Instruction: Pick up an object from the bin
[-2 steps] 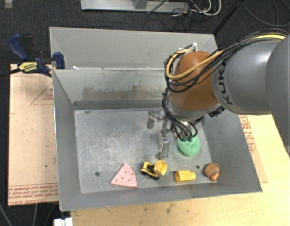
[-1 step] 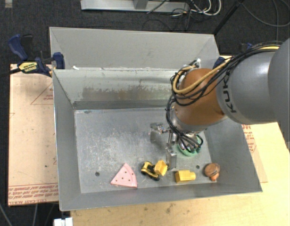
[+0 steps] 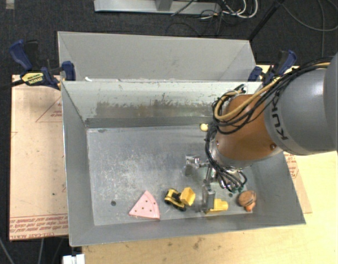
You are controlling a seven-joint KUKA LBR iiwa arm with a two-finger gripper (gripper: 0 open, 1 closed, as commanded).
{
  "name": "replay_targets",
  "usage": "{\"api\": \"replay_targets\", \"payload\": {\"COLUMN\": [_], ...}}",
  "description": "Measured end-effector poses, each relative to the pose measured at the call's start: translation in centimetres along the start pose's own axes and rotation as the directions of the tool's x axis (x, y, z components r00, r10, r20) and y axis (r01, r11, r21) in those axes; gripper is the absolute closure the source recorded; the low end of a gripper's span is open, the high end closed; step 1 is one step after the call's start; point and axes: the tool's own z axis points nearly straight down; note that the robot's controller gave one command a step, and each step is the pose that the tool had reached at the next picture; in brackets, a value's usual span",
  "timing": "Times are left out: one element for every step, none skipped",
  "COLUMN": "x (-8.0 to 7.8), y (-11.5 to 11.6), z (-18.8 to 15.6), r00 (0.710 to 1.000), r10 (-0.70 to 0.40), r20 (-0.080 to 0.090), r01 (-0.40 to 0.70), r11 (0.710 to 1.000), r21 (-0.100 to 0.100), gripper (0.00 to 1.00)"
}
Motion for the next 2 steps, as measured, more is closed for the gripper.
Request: {"api": "replay_targets", "payload": {"x": [0.7, 1.3], "y": [0.9, 2.2], "z": [0.2, 0.3], "r00": [0.998, 0.956], "r10": [-0.063, -0.294], "r20": [0.000, 0.002], "r01": [0.063, 0.294], "r11": [0.998, 0.956], "r21": [0.001, 0.001], "gripper": [0.00, 0.00]}}
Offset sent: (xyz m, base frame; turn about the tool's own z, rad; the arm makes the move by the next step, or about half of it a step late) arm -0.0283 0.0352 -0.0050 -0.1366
